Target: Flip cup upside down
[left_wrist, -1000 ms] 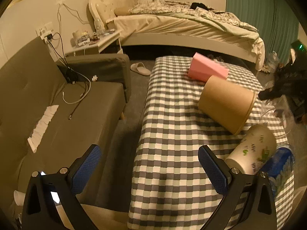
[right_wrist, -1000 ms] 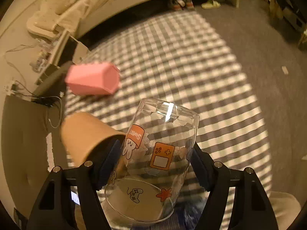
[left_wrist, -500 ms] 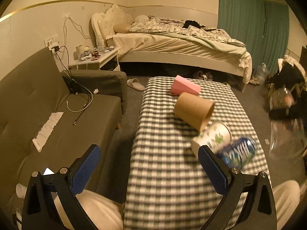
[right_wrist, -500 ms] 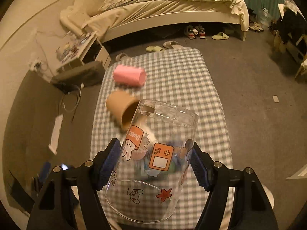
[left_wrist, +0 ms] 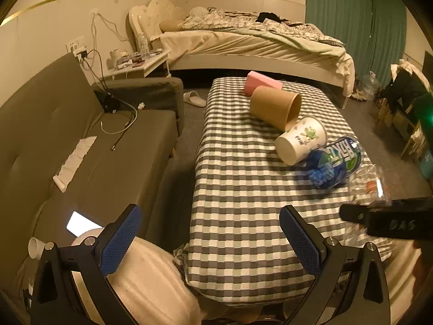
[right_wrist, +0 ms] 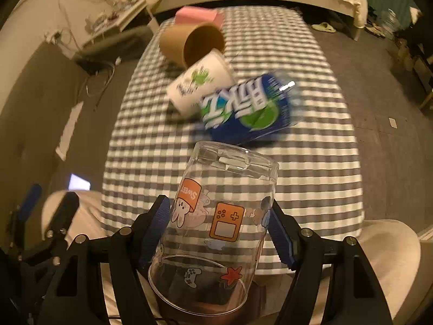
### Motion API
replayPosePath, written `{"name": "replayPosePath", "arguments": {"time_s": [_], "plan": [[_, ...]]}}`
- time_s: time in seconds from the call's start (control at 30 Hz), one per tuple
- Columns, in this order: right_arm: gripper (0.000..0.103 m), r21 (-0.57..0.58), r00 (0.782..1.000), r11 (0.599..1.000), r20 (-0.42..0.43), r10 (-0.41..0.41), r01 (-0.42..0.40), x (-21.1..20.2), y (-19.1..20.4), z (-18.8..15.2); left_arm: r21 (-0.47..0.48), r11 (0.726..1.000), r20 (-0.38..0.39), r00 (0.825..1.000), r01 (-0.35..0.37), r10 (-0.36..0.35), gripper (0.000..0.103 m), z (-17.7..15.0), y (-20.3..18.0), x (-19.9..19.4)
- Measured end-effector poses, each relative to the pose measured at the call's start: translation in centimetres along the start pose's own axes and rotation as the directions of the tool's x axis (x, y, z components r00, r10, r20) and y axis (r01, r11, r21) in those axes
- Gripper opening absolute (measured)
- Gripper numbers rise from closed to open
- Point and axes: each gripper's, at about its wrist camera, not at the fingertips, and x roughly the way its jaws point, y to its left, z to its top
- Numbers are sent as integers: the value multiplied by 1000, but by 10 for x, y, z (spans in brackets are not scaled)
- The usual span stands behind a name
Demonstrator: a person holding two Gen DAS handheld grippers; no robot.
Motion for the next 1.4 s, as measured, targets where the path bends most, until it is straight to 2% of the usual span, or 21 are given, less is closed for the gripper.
{"name": "replayPosePath", "arguments": {"time_s": [0.17,0.4,0.6,0.77,0.83,1.0,1.1,1.23,1.4], "plan": [[70,-43,998,999,-49,-26,24,31,12,4,-18,1000,-12,1000,4,-4,103,-5,6,10],[70,-70,995,996,-85,-59,54,63,22,10,-11,1000,-69,998,1,-2,103,-9,8,31],[70,-105,997,993,-51,-65,59,69,26,10,-1,1000,-93,996,-3,3,103,-6,4,40],[82,-117,999,992,8,-42,43,50,23,12,-1,1000,-108,994,0,0,103,-2,0,41],[84,-124,998,991,41,-44,49,36,20,12,-2,1000,-104,995,9,-9,103,0,-4,38],[89,-146,988,985,136,-73,93,-7,6,12,35,999,-109,994,29,-25,103,3,-22,30],[93,-165,977,974,172,-127,156,-27,-6,10,53,996,-137,989,66,-58,103,5,-38,26],[94,-149,965,967,197,-175,206,-40,-33,4,63,990,-185,976,129,-116,103,8,-61,29],[94,-64,968,980,180,-172,186,-38,-82,-13,106,980,-235,962,168,-140,103,18,-96,39]]}}
